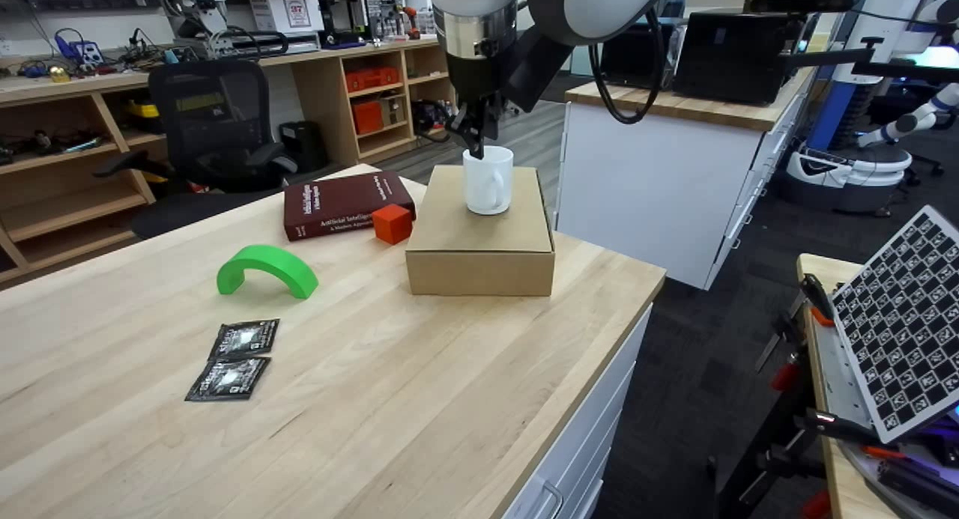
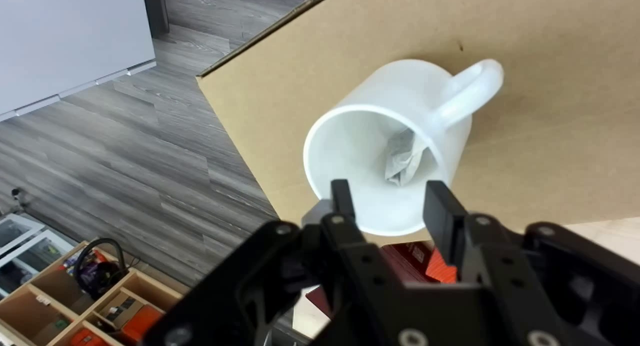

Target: Put the white object in the white mug cup

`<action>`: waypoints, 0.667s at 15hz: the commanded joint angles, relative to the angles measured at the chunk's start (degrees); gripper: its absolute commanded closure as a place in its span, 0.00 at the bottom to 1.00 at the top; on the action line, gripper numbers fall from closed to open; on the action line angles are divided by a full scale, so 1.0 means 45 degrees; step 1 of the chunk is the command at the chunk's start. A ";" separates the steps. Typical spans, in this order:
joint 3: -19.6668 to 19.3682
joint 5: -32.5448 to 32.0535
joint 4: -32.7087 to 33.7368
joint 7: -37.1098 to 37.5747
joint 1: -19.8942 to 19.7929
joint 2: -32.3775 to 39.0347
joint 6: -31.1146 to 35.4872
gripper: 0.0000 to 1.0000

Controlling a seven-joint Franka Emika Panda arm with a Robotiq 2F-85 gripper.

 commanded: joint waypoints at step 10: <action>0.0274 -0.0025 -0.0199 0.0003 -0.0115 -0.0171 0.2607 0.00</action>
